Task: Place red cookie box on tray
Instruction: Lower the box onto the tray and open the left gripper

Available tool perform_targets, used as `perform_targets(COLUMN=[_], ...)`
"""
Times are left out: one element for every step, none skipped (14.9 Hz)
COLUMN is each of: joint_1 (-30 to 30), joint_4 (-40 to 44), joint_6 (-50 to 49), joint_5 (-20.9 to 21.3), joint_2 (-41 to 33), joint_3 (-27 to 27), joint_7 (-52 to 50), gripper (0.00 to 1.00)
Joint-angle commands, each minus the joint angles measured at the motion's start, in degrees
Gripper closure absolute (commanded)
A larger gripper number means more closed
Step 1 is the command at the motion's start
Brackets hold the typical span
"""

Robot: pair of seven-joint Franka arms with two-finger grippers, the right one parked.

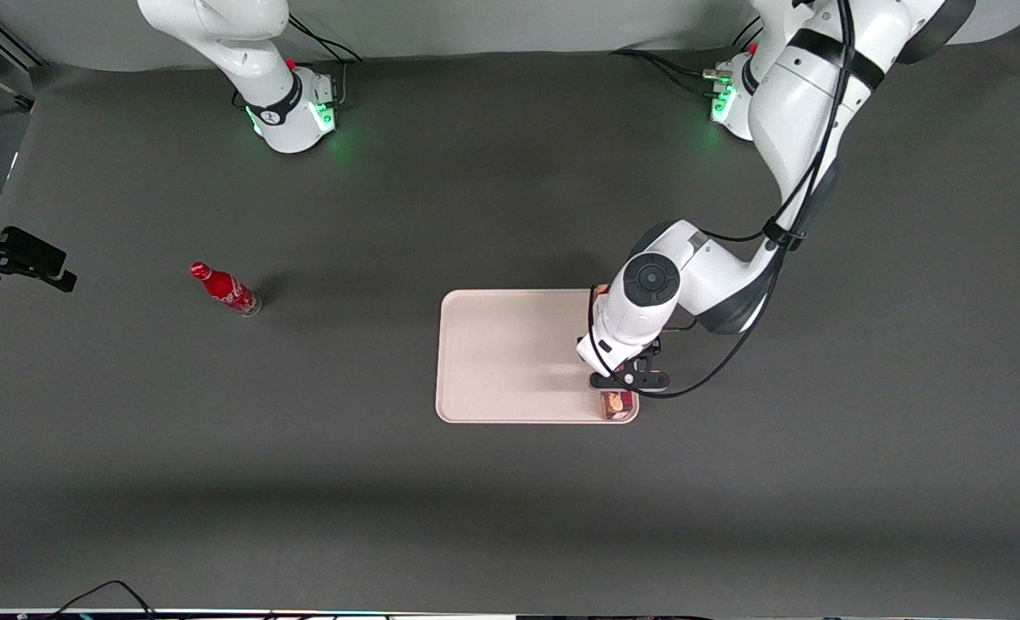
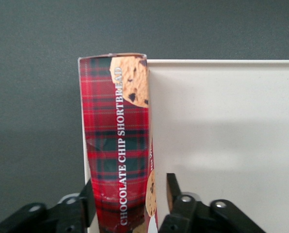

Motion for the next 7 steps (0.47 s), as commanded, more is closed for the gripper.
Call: perform_targets(joint_1=[-0.7,-0.7,-0.7,-0.7,-0.7,-0.5,-0.1], joint_4=[1.2,1.2,1.2,1.2,1.2,1.4,1.2], joint_6=[0.4,0.4,0.4,0.4,0.3,-0.8,-2.3], joint_5=[1.6,1.6,1.6,1.6,1.6,1.6,1.5], joint_2=[0.7,0.7,0.7,0.6,0.4,-0.4,-2.6], joint_3=[0.3,0.3,0.3,0.3,0.3,0.3,0.4], joint_7=[-1.6,-1.7,-1.6,-1.6,-1.7,-1.4,-1.1], gripper=[0.00,0.00,0.00,0.00,0.00,0.00,0.00])
